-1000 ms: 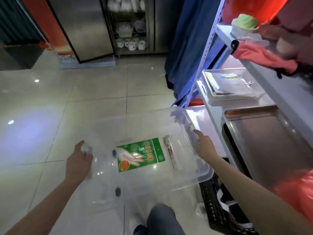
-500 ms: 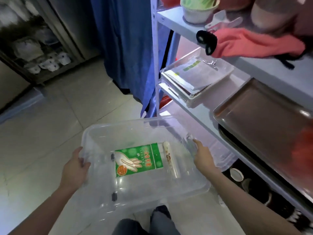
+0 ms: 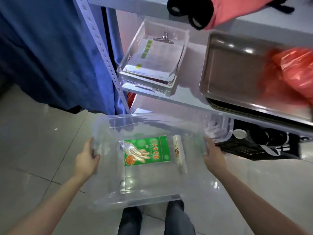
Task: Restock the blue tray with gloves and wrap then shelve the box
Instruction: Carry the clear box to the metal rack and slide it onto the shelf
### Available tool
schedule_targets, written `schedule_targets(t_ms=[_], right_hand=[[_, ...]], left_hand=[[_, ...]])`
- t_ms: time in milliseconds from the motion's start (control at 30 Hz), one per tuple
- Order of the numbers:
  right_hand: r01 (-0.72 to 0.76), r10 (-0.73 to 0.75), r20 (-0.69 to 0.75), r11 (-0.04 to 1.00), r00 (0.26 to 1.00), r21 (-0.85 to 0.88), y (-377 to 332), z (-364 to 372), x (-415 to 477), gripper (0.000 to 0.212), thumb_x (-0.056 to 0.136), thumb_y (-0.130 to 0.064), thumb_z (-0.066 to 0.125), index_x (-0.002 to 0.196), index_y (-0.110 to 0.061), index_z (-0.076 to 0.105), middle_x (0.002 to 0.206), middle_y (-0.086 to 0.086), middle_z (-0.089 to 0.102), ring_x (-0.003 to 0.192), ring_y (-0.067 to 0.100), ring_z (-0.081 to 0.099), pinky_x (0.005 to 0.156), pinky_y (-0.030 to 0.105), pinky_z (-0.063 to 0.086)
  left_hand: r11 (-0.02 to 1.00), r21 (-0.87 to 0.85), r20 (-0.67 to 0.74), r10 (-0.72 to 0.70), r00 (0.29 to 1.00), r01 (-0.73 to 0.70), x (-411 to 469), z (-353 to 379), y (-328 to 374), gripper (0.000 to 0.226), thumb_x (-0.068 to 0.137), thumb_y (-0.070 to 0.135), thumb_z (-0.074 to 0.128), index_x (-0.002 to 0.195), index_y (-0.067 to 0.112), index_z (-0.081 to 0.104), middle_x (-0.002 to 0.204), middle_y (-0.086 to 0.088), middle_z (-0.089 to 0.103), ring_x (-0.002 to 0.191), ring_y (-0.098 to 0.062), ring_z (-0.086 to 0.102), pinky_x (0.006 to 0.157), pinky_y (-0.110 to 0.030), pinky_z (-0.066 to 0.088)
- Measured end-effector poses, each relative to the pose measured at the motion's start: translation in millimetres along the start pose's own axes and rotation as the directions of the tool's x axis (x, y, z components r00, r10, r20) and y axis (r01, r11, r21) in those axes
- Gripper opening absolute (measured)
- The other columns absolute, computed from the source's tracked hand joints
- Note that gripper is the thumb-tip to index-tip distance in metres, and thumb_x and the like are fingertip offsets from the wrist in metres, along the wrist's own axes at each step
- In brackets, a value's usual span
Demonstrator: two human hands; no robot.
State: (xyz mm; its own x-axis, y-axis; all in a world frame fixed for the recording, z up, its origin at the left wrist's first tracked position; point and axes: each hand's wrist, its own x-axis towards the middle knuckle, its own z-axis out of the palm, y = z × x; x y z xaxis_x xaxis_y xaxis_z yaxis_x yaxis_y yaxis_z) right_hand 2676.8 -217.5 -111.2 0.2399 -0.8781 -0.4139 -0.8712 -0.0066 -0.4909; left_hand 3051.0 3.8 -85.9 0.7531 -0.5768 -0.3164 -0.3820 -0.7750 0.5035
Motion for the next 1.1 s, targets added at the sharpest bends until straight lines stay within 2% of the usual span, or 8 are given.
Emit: schedule_targets(t_ms=[67,233,367,567,700,833,1000,1100], right_hand=[[-0.047,0.047,-0.033,0.999,0.998,0.008,9,20,-7,0.066,0.084,0.003,0.051,0.141,-0.026,0.035,0.112,0.014,0.059,0.106,0.037,0.055,0.081,0.035,0.043],[-0.171,0.173,-0.033,0.984,0.984,0.052,50,92,9,0.07,0.082,0.004,0.05,0.142,-0.028,0.032,0.1,0.015,0.058,0.086,0.035,0.057,0.072,0.031,0.04],[-0.208,0.21,-0.079,0.978,0.975,0.025,99,181,44,0.065,0.082,0.003,0.053,0.14,-0.02,0.037,0.095,0.022,0.058,0.078,0.032,0.051,0.071,0.03,0.035],[-0.23,0.234,-0.118,0.972,0.965,0.047,173,291,100,0.068,0.081,0.001,0.056,0.141,-0.022,0.036,0.099,0.02,0.058,0.083,0.029,0.05,0.075,0.031,0.038],[-0.235,0.245,-0.154,0.969,0.957,0.077,206,331,128,0.069,0.082,-0.002,0.056,0.142,-0.027,0.033,0.097,0.016,0.057,0.074,0.026,0.05,0.066,0.028,0.037],[-0.197,0.22,-0.222,0.973,0.95,0.121,225,352,137,0.067,0.082,-0.006,0.061,0.138,-0.032,0.034,0.095,0.009,0.058,0.073,0.02,0.056,0.051,0.022,0.037],[-0.144,0.187,-0.292,0.976,0.938,0.161,235,361,147,0.067,0.078,-0.006,0.062,0.134,-0.034,0.037,0.101,0.004,0.058,0.075,0.014,0.058,0.061,0.027,0.047],[-0.07,0.122,-0.324,0.983,0.938,0.167,239,366,150,0.069,0.078,-0.003,0.057,0.137,-0.032,0.035,0.109,0.004,0.051,0.081,0.018,0.052,0.071,0.033,0.049]], left_hand=[[0.999,0.017,0.064,0.042,0.997,-0.044,21,12,-10,0.07,0.083,0.001,0.06,0.144,0.018,0.032,0.083,-0.012,0.057,0.089,-0.045,0.06,0.076,-0.042,0.044],[0.998,0.013,0.189,0.066,0.98,-0.069,79,75,-49,0.077,0.086,0.01,0.063,0.148,0.025,0.02,0.117,-0.023,0.06,0.105,-0.044,0.058,0.09,-0.044,0.045],[0.99,0.042,0.18,0.128,0.975,-0.138,125,159,-100,0.078,0.084,0.003,0.062,0.148,0.022,0.022,0.094,-0.01,0.054,0.093,-0.038,0.058,0.088,-0.041,0.044],[0.96,0.034,0.16,0.268,0.95,-0.277,195,282,-165,0.074,0.079,-0.002,0.06,0.142,0.022,0.031,0.1,-0.021,0.064,0.089,-0.038,0.06,0.08,-0.039,0.044],[0.937,0.068,0.151,0.329,0.932,-0.342,228,334,-181,0.071,0.079,0.001,0.059,0.141,0.023,0.032,0.09,-0.018,0.061,0.076,-0.034,0.054,0.069,-0.033,0.04],[0.917,0.042,0.158,0.387,0.909,-0.397,245,361,-184,0.071,0.081,0.002,0.058,0.142,0.025,0.03,0.1,-0.018,0.063,0.084,-0.038,0.058,0.076,-0.039,0.047],[0.89,0.086,0.123,0.436,0.892,-0.447,270,380,-183,0.069,0.082,0.007,0.056,0.141,0.03,0.027,0.107,-0.015,0.061,0.081,-0.035,0.058,0.07,-0.038,0.045],[0.872,0.117,0.114,0.464,0.878,-0.476,279,391,-178,0.073,0.081,0.005,0.052,0.143,0.031,0.023,0.108,-0.017,0.058,0.068,-0.027,0.054,0.057,-0.034,0.044]])
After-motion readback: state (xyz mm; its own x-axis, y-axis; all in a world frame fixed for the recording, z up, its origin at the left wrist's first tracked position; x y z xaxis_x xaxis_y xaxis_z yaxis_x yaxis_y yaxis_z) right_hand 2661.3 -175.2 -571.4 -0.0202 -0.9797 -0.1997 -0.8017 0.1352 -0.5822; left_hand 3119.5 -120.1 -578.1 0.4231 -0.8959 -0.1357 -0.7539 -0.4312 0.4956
